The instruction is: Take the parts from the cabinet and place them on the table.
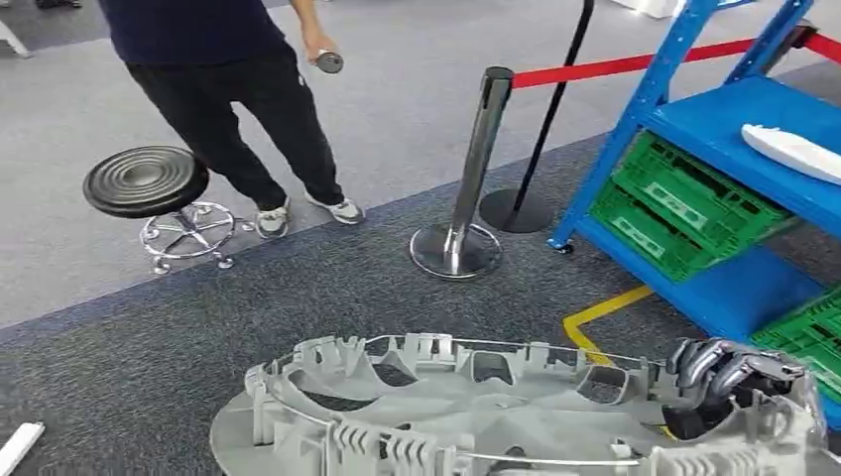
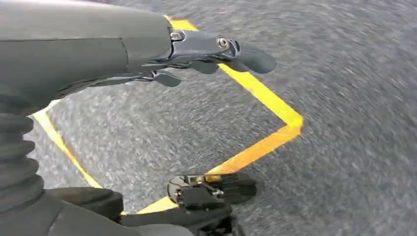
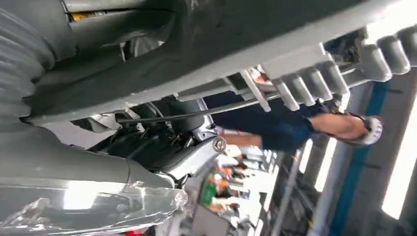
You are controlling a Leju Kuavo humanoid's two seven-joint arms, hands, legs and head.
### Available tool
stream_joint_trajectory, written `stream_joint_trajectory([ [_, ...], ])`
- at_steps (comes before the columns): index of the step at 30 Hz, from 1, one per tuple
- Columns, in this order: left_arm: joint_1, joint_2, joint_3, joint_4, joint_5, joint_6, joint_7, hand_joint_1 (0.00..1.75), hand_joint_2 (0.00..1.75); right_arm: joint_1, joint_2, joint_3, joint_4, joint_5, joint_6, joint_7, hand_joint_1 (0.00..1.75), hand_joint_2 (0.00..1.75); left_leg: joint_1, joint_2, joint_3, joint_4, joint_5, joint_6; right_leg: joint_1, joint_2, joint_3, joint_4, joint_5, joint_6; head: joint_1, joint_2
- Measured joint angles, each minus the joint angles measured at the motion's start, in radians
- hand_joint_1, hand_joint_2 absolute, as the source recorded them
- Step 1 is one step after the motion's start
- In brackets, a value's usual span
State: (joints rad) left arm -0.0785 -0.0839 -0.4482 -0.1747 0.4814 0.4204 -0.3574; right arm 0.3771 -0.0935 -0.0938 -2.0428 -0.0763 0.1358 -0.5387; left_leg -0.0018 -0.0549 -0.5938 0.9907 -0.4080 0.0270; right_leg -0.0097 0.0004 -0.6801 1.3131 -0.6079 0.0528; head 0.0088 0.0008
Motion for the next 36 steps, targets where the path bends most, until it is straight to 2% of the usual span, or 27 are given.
stream_joint_trajectory([
  [2,0.009,0.000,0.004,0.000,-0.011,0.000,0.007,0.00,1.75,0.026,0.000,0.003,0.007,0.014,-0.002,-0.022,1.75,1.75,0.000,-0.034,0.003,0.000,0.001,-0.001,-0.001,0.012,0.067,-0.152,0.091,-0.007,0.001,0.000],
  [3,0.014,0.000,0.005,0.000,-0.022,0.000,0.020,0.00,1.75,0.042,0.002,0.006,0.006,0.029,-0.004,-0.035,1.75,1.75,0.001,-0.048,0.005,0.000,0.002,-0.003,-0.002,0.040,0.113,-0.244,0.132,-0.011,0.001,0.000],
  [4,0.019,0.001,0.005,0.000,-0.029,0.000,0.032,0.00,1.75,0.055,0.006,0.010,0.005,0.048,-0.008,-0.045,1.75,1.75,0.001,-0.058,0.003,0.001,0.003,-0.007,-0.006,0.103,0.136,-0.297,0.128,-0.015,0.000,0.000],
  [6,0.027,0.006,0.005,0.000,-0.031,0.003,0.045,0.00,1.75,0.096,0.021,0.020,-0.004,0.086,-0.015,-0.059,1.75,1.75,0.004,-0.080,-0.008,0.001,0.007,-0.023,-0.001,0.084,0.143,-0.304,0.128,-0.014,0.000,0.000],
  [8,0.039,0.013,0.008,0.001,-0.016,0.009,0.043,0.00,1.75,0.115,0.028,0.029,-0.005,0.092,-0.011,-0.066,1.75,1.75,0.010,-0.101,-0.012,-0.006,0.018,-0.039,0.004,0.065,0.144,-0.306,0.135,-0.025,-0.001,0.000],
  [9,0.042,0.018,0.011,0.002,-0.008,0.012,0.040,0.00,1.75,0.115,0.031,0.031,-0.004,0.090,-0.004,-0.069,1.75,1.75,0.012,-0.098,-0.013,-0.001,0.013,-0.042,-0.008,0.049,0.149,-0.320,0.144,-0.035,-0.001,0.000],
  [10,0.044,0.019,0.013,0.002,-0.006,0.014,0.033,0.00,1.75,0.109,0.034,0.032,0.003,0.093,0.006,-0.076,1.75,1.75,0.002,-0.035,-0.024,0.023,-0.009,-0.045,-0.004,0.041,0.152,-0.325,0.146,-0.039,-0.004,0.000],
  [11,0.041,0.021,0.014,0.002,-0.005,0.014,0.024,0.00,1.75,0.104,0.037,0.032,0.011,0.098,0.014,-0.089,1.75,1.75,0.002,0.008,-0.056,0.084,-0.049,-0.050,-0.003,0.024,0.152,-0.325,0.146,-0.045,-0.013,0.000],
  [13,0.036,0.027,0.014,0.002,-0.004,0.003,0.002,0.00,1.75,0.076,0.044,0.042,0.038,0.113,0.023,-0.105,1.75,1.75,0.004,0.039,-0.134,0.248,-0.123,-0.058,-0.001,-0.009,0.150,-0.325,0.146,-0.046,-0.011,0.000],
  [14,0.035,0.029,0.014,0.002,-0.004,-0.001,-0.004,0.00,1.75,0.061,0.048,0.048,0.051,0.118,0.025,-0.105,1.75,1.75,0.006,0.042,-0.157,0.297,-0.135,-0.061,-0.001,-0.023,0.150,-0.324,0.145,-0.046,-0.013,0.000],
  [15,0.035,0.030,0.014,0.002,-0.004,-0.005,-0.008,0.00,1.75,0.049,0.053,0.055,0.062,0.121,0.026,-0.105,1.75,1.75,0.008,0.043,-0.157,0.299,-0.125,-0.064,-0.002,-0.037,0.150,-0.324,0.145,-0.046,-0.013,0.000],
  [16,0.036,0.032,0.014,0.002,-0.004,-0.007,-0.010,0.00,1.75,0.040,0.056,0.061,0.069,0.122,0.027,-0.106,1.75,1.75,0.011,0.046,-0.137,0.263,-0.096,-0.067,-0.003,-0.051,0.151,-0.324,0.144,-0.044,-0.013,0.000],
  [17,0.035,0.035,0.014,0.002,-0.004,-0.008,-0.011,0.00,1.75,0.030,0.059,0.066,0.078,0.122,0.029,-0.108,1.75,1.75,0.014,0.056,-0.092,0.181,-0.054,-0.070,-0.005,-0.066,0.152,-0.324,0.142,-0.041,-0.012,0.000],
  [18,0.035,0.037,0.014,0.002,-0.004,-0.008,-0.013,0.00,1.75,0.023,0.061,0.068,0.084,0.122,0.029,-0.108,1.75,1.75,0.016,0.083,-0.036,0.086,-0.017,-0.073,-0.006,-0.079,0.157,-0.323,0.139,-0.035,-0.013,0.000],
  [19,0.033,0.035,0.014,0.002,-0.004,-0.008,-0.014,0.00,1.75,0.020,0.063,0.069,0.088,0.122,0.029,-0.109,1.75,1.75,0.017,0.153,0.008,0.018,-0.008,-0.077,0.000,-0.090,0.162,-0.321,0.134,-0.027,-0.014,0.000],
  [20,0.028,0.031,0.014,0.001,-0.004,-0.009,-0.014,0.00,1.75,0.020,0.063,0.069,0.091,0.122,0.029,-0.110,1.75,1.75,0.015,0.156,0.010,0.003,-0.012,-0.067,0.007,-0.099,0.149,-0.312,0.124,-0.018,-0.019,0.000],
  [21,0.027,0.033,0.015,0.001,-0.011,-0.009,-0.014,0.00,1.75,0.017,0.063,0.069,0.094,0.120,0.030,-0.111,1.75,1.75,0.013,0.134,0.008,0.005,-0.014,-0.052,0.007,-0.110,0.156,-0.317,0.122,-0.015,-0.004,0.000],
  [24,0.027,0.040,0.014,0.002,-0.028,-0.006,-0.020,0.00,1.75,0.009,0.064,0.082,0.109,0.106,0.040,-0.126,1.75,1.75,0.009,0.095,0.005,0.001,-0.010,-0.025,-0.001,-0.146,0.178,-0.325,0.118,0.001,-0.005,0.000],
  [26,0.025,0.043,0.014,0.002,-0.021,-0.007,-0.041,0.00,1.75,0.009,0.069,0.087,0.114,0.106,0.035,-0.137,1.75,1.75,0.012,0.074,0.005,0.000,-0.006,-0.013,-0.007,-0.037,0.149,-0.254,0.066,0.005,0.000,0.000],
  [28,0.017,0.044,0.014,0.002,-0.021,-0.009,-0.053,0.00,1.75,0.022,0.070,0.088,0.120,0.103,0.032,-0.140,1.75,1.75,0.008,0.045,0.002,0.000,-0.006,-0.007,-0.004,-0.004,0.064,-0.085,-0.006,0.003,0.003,0.000],
  [29,0.015,0.046,0.014,0.002,-0.021,-0.009,-0.056,0.00,1.75,0.034,0.071,0.088,0.120,0.100,0.032,-0.141,1.75,1.75,0.006,0.028,0.002,0.000,-0.006,-0.006,-0.003,-0.002,0.025,-0.017,-0.026,0.000,0.003,0.000],
  [30,0.016,0.047,0.014,0.002,-0.021,-0.009,-0.059,0.00,1.75,0.046,0.071,0.088,0.120,0.097,0.032,-0.142,1.75,1.75,0.004,0.012,0.003,0.001,-0.007,-0.005,-0.002,-0.001,0.005,0.005,-0.020,-0.003,0.003,0.000],
  [31,0.018,0.050,0.014,0.002,-0.020,-0.009,-0.061,0.00,1.75,0.052,0.071,0.088,0.119,0.096,0.033,-0.142,1.75,1.75,0.003,-0.004,0.005,0.001,-0.007,-0.005,-0.001,0.001,0.010,-0.025,0.012,-0.007,0.003,0.000],
  [33,0.020,0.053,0.014,0.002,-0.020,-0.009,-0.063,0.00,1.75,0.056,0.072,0.088,0.119,0.095,0.033,-0.142,1.75,1.75,0.004,-0.030,0.010,0.001,-0.007,-0.006,-0.002,0.019,0.072,-0.179,0.108,-0.014,0.003,0.000],
  [34,0.019,0.054,0.014,0.002,-0.020,-0.009,-0.065,0.00,1.75,0.059,0.072,0.088,0.119,0.093,0.033,-0.142,1.75,1.75,0.005,-0.042,0.010,0.001,-0.008,-0.008,-0.007,0.069,0.111,-0.266,0.148,-0.014,0.003,0.000],
  [35,0.016,0.055,0.014,0.002,-0.020,-0.009,-0.065,0.00,1.75,0.062,0.073,0.088,0.119,0.092,0.033,-0.143,1.75,1.75,-0.002,-0.055,0.005,0.008,-0.009,-0.015,-0.011,0.102,0.124,-0.301,0.138,-0.015,0.002,0.000],
  [36,0.015,0.055,0.014,0.002,-0.020,-0.008,-0.066,0.00,1.75,0.064,0.076,0.088,0.119,0.092,0.033,-0.143,1.75,1.75,0.002,-0.066,0.000,0.007,-0.006,-0.021,-0.010,0.090,0.131,-0.300,0.137,-0.011,0.001,0.000],
])
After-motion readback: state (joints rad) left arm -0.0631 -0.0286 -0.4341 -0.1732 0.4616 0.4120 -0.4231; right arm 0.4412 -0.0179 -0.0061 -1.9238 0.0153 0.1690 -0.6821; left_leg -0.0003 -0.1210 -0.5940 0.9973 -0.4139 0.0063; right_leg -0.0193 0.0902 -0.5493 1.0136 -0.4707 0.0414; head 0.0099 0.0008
